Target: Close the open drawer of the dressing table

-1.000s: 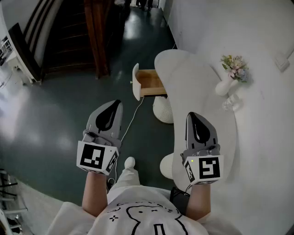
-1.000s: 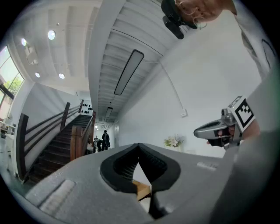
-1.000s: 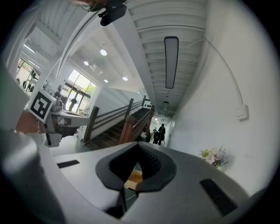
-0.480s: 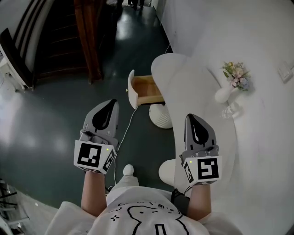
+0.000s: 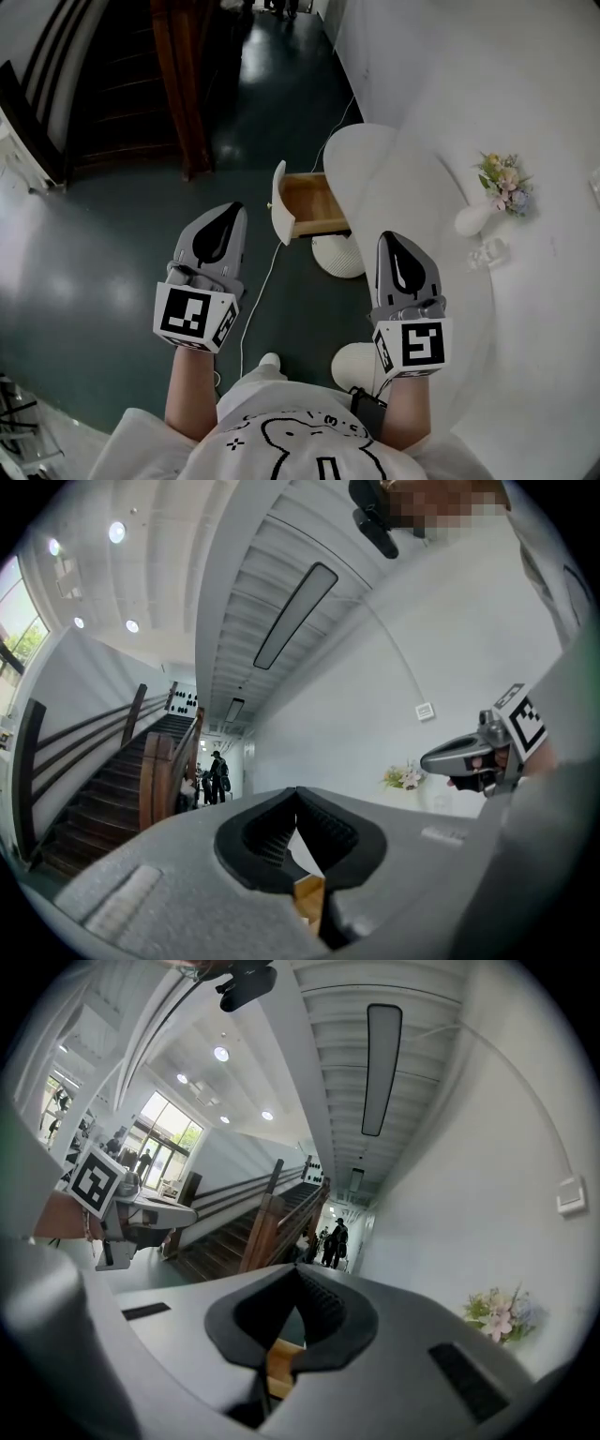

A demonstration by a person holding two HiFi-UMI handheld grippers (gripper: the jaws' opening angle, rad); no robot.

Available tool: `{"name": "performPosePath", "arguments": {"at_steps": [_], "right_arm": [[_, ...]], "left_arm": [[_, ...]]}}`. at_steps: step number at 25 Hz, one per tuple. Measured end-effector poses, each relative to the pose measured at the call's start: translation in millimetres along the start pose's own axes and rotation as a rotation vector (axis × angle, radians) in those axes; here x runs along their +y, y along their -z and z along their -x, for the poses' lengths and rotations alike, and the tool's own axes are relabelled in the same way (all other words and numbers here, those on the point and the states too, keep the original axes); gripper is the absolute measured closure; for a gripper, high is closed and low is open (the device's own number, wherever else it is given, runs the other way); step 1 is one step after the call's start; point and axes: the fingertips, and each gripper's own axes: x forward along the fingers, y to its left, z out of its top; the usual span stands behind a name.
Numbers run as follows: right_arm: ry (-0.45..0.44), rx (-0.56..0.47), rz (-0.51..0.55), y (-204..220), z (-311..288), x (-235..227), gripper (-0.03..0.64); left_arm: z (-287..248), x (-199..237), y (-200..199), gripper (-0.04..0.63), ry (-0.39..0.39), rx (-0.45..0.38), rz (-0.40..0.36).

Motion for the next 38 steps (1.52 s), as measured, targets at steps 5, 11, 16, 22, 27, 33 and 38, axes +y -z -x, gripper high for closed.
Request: {"name": "performPosePath", "arguments": {"at_steps": [5, 11, 16, 22, 27, 33, 38], "right_arm": [[-0.004, 0.024, -0.027, 7.5, -21.6, 0.1, 0.621], [0.009, 0.06, -0.045, 21.7, -31.9, -3.3, 0.621], [-0.009, 0.068, -0.04, 31.5, -49.0, -9.8, 0.621], [-0.014, 0.065, -0.057, 40.8, -81.0, -24.7, 0.621], [-0.017, 0.056, -0.088, 50.9, -118.1, -43.1, 0.621], [-0.019, 0.063, -0.116, 66.1, -178.0, -71.8, 0.621], [-0.032, 0.069, -0.133, 74.0, -228.0, -91.5, 0.621]], "left_arm": [[-17.7, 15.1, 8.1, 0.577, 0.012, 0.008, 0.007], [-27.9, 21.6, 22.6, 0.577, 0.015, 0.028, 0.021], [-41.5, 27.4, 34.3, 0.577, 0.004, 0.047, 0.029], [-71.3, 39.7, 42.2, 0.577, -0.01, 0.055, 0.024], [-109.0, 52.4, 51.0, 0.577, -0.01, 0.068, 0.012], [-167.2, 71.6, 65.3, 0.577, -0.006, 0.093, 0.003], [-217.4, 87.3, 80.0, 0.577, 0.005, 0.126, 0.011]]}}
